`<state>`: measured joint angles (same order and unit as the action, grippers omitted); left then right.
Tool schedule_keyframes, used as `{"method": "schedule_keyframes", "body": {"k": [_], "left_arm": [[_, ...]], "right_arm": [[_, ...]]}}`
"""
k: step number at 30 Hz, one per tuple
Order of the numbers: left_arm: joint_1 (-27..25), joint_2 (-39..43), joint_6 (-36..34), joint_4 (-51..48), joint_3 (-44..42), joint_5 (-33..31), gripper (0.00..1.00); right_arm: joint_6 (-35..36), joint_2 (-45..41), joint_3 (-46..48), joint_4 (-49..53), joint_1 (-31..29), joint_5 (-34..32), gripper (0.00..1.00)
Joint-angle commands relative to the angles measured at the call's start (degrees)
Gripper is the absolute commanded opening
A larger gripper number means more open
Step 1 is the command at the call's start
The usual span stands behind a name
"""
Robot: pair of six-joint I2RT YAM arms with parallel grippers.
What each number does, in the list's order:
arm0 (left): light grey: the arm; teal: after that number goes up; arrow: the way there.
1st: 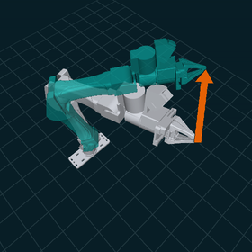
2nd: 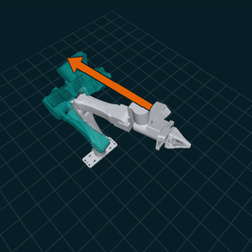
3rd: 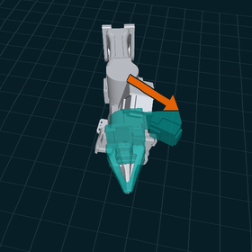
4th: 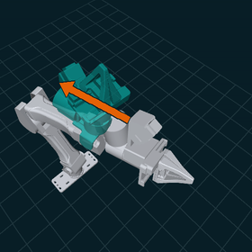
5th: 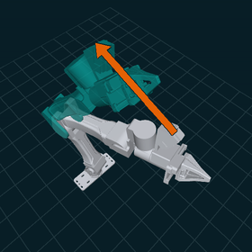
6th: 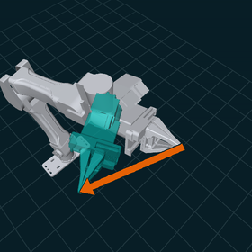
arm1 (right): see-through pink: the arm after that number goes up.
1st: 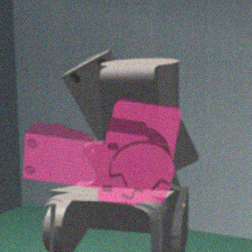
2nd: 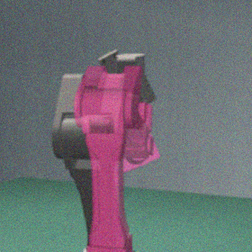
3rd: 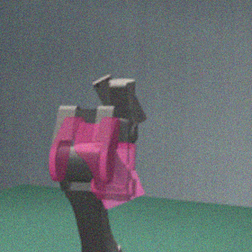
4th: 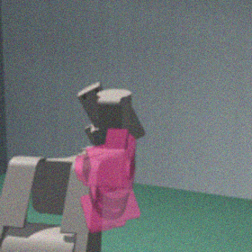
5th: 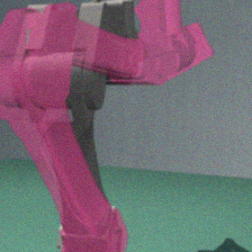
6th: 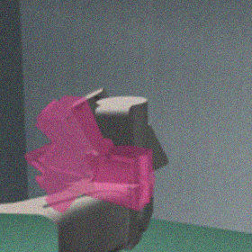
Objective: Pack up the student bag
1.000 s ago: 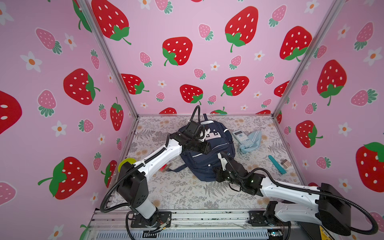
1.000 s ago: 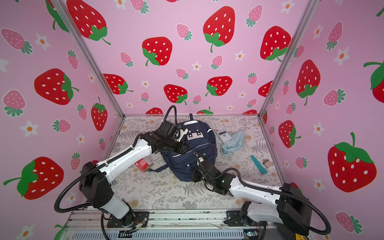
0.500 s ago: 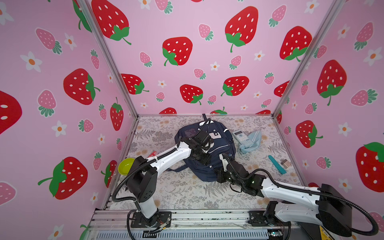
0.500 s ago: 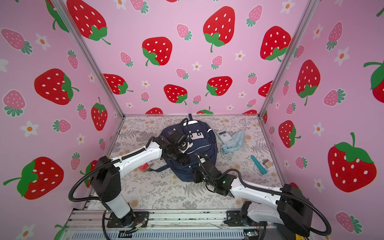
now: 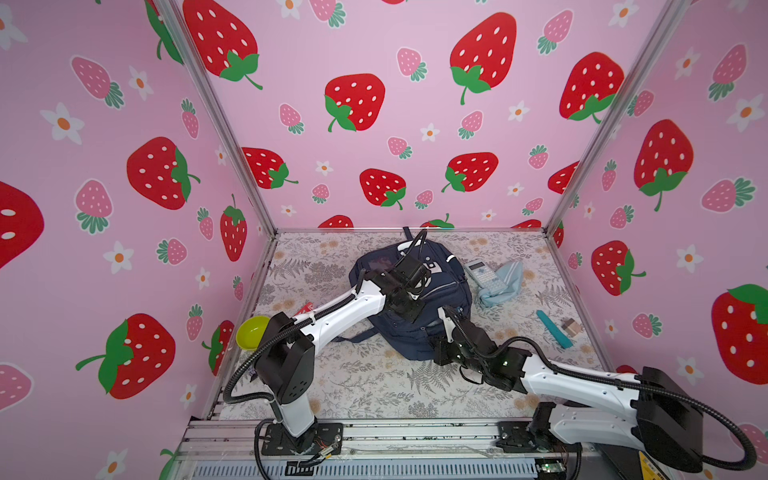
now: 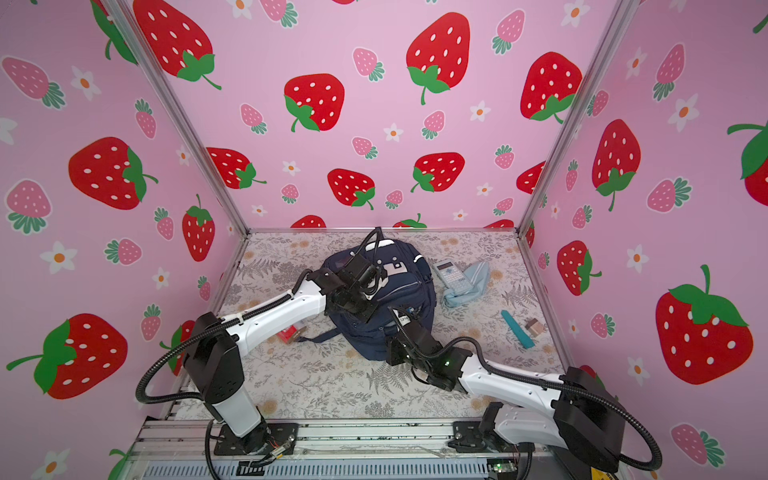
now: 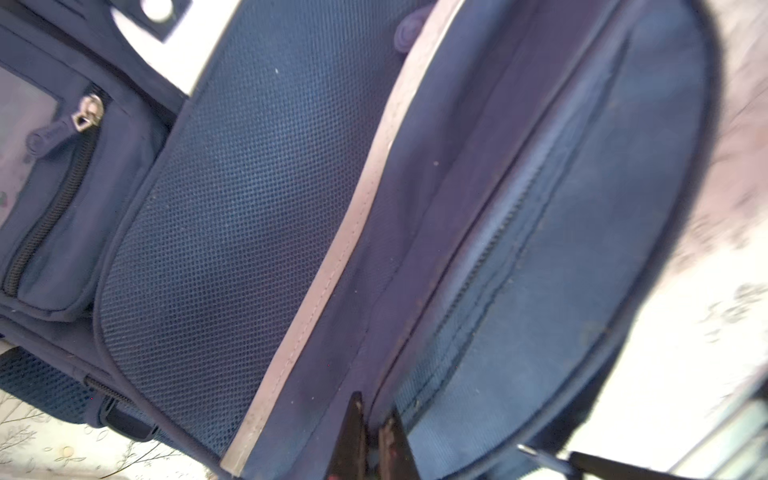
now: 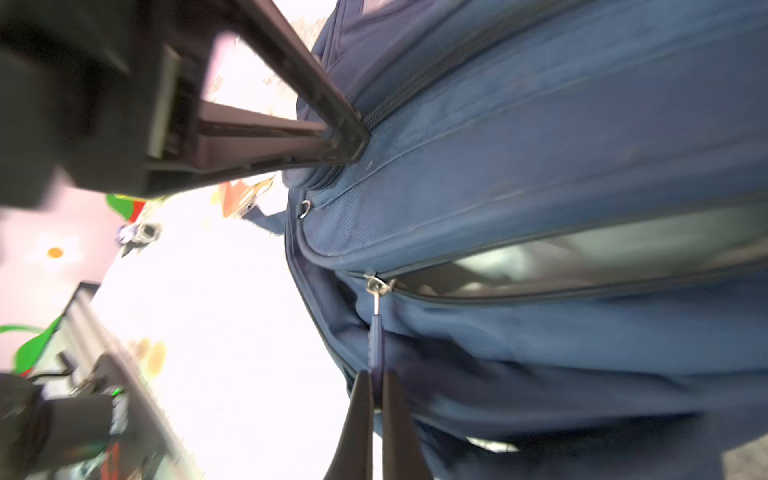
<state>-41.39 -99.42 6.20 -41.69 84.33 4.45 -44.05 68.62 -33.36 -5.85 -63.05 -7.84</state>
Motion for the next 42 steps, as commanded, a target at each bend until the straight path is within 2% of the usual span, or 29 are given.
{"method": "schedule_keyframes", "body": {"k": [1, 3, 7, 13, 18, 19, 20, 22, 24, 28, 33, 35, 38, 42], "left_arm": [[3.1, 4.27, 9.68, 8.84, 4.01, 14.37, 0.0], [4.49, 5.13, 14.21, 12.93, 3.38, 20.78, 0.0], [5.43, 5.41, 17.76, 16.46, 3.27, 26.02, 0.0], [6.79, 6.06, 21.07, 22.15, -2.65, 30.57, 0.0], [8.01, 8.64, 20.17, 23.03, -9.36, 30.95, 0.0], [8.61, 9.53, 19.28, 22.39, -10.78, 30.31, 0.0], [8.97, 10.18, 17.92, 21.24, -11.83, 29.23, 0.0], [9.56, 11.25, 13.59, 16.85, -12.93, 25.25, 0.0], [9.92, 11.5, 9.67, 13.32, -13.39, 22.67, 0.0], [10.01, 11.65, 3.89, 8.82, -14.26, 19.64, 0.0], [10.12, 13.34, -1.83, 5.22, -15.47, 16.76, 0.0], [10.14, 13.68, -3.63, 3.63, -15.81, 14.25, 0.0], [10.36, 13.6, -4.6, 2.34, -16.09, 12.41, 0.0], [10.5, 13.04, -5.03, 1.2, -15.37, 11.47, 0.0]], "right_arm": [[2.44, 3.0, -3.65, 0.46, -2.5, -1.29, 0.0], [3.49, 5.57, -5.48, -0.33, -3.82, -2.0, 0.0], [4.68, 11.42, -9.4, -2.51, -5.8, -3.59, 0.0], [4.6, 22.0, -15.18, -10.67, -5.95, -1.59, 0.0], [3.27, 24.55, -16.82, -13.33, -5.82, -3.14, 0.0], [3.21, 23.49, -16.42, -12.61, -5.81, -3.75, 0.05], [2.95, 22.24, -15.66, -11.95, -5.86, -4.52, 0.17], [2.29, 17.78, -13.66, -8.32, -5.95, -6.93, 0.47], [1.39, 12.22, -10.81, -5.37, -5.98, -8.72, 0.58], [-0.6, -0.24, -5.76, 2.76, -5.94, -12.71, 0.71], [-3.36, -13.98, -4.43, 14.59, -4.78, -25.02, 0.94], [-3.3, -18.08, -4.16, 16.15, -2.5, -27.44, 1.0], [-1.56, -19.94, -5.09, 16.77, 3.4, -27.23, 1.0], [0.31, -16.81, -8.4, 18.76, 14.13, -20.63, 1.0]]}}
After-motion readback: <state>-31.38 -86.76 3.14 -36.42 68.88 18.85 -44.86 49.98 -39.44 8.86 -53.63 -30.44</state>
